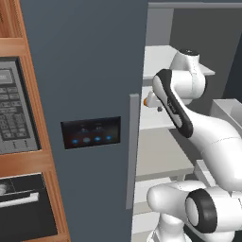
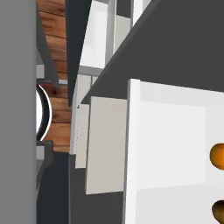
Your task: Pick the orange and mango from the fridge and place them on the plate next to the blender to make a fruit smoothie.
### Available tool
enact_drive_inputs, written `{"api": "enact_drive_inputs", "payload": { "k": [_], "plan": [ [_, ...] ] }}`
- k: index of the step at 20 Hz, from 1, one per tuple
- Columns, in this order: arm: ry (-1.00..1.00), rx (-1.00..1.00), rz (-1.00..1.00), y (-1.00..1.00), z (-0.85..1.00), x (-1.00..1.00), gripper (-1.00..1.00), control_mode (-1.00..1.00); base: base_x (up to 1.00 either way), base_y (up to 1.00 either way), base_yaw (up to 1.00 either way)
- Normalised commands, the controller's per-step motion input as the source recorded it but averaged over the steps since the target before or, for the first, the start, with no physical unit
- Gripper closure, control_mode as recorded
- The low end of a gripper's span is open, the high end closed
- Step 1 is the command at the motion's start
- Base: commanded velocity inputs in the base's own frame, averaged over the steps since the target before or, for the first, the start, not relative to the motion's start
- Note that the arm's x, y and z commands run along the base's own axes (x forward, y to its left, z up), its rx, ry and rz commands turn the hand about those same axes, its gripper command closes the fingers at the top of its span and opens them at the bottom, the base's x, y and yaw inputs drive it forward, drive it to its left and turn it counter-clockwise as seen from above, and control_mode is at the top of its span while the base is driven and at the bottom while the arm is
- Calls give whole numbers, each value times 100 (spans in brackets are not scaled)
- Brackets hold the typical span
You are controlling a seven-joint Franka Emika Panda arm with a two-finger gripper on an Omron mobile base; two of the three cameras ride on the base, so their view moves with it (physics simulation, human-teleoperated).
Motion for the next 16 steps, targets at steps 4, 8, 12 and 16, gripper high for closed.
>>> {"api": "enact_drive_inputs", "payload": {
  "k": [4, 8, 12, 16],
  "plan": [
    [-11, 0, -2, -11, -4, -33, -100, -100, 0, 0, 0],
    [-1, -7, -13, -63, -32, -52, -100, -100, 0, 0, 0],
    [4, -12, -8, -83, -38, -4, -100, -100, 0, 0, 0],
    [9, -11, -4, -71, -45, 0, -100, -100, 0, 0, 0]
  ]
}}
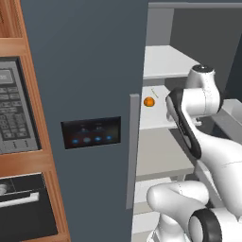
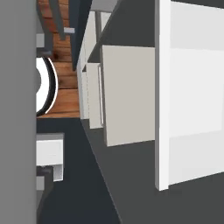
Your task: Pick the orange and mango from the fridge and place them on the plate next to the blender to make a fruit smoothie.
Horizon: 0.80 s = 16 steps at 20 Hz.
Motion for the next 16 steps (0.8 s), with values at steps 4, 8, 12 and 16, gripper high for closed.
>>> {"api": "enact_drive_inputs", "payload": {
  "k": [4, 8, 12, 16],
  "plan": [
    [8, -10, -3, -56, -46, 0, -100, -100, 0, 0, 0],
    [1, -3, -2, -57, -24, -1, -100, -100, 0, 0, 0],
    [-6, 0, 0, -8, 0, -9, -100, -100, 0, 0, 0],
    [-2, 0, 0, 29, 0, 0, -100, -100, 0, 0, 0]
  ]
}}
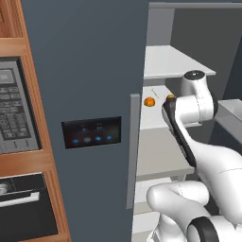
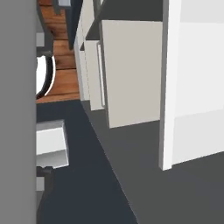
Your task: Pick the orange and mango from the fridge and place them on the plate next to the blender to make a fruit smoothie.
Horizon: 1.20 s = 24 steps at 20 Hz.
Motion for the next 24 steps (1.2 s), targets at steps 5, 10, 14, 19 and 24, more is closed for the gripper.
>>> {"api": "enact_drive_inputs", "payload": {
  "k": [5, 10, 14, 19, 24],
  "plan": [
    [0, 0, 0, 76, 0, 28, -100, -100, 0, 0, 0],
    [-5, 6, 0, 9, -16, 69, -100, -100, 0, 0, 0],
    [-6, 6, 0, 0, -11, 67, -100, -100, 0, 0, 0],
    [-8, 8, 0, -37, -2, 42, -100, -100, 0, 0, 0],
    [-4, 0, 0, -10, 0, 39, -100, -100, 0, 0, 0]
  ]
}}
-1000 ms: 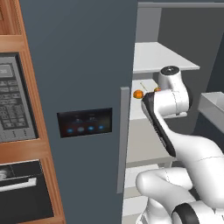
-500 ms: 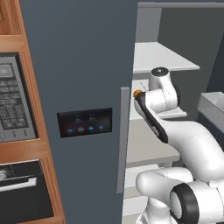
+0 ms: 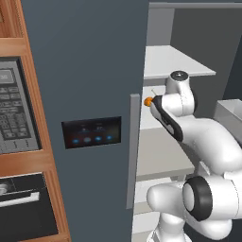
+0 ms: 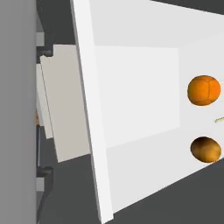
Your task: Pick the orange and mango from the fridge and place them on the plate next to the blender to make a fruit smoothie.
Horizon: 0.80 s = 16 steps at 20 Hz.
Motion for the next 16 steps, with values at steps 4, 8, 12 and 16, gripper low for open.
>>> {"api": "enact_drive_inputs", "payload": {
  "k": [4, 8, 12, 16],
  "plan": [
    [-9, 6, 4, 0, 0, 46, -100, -100, 0, 0, 0],
    [-14, 3, 1, -5, -6, 44, -100, -100, 0, 0, 0],
    [-18, 0, 0, -4, -31, 32, -100, -100, 0, 0, 0],
    [-3, 0, 0, -1, -4, 34, -100, -100, 0, 0, 0]
  ]
}}
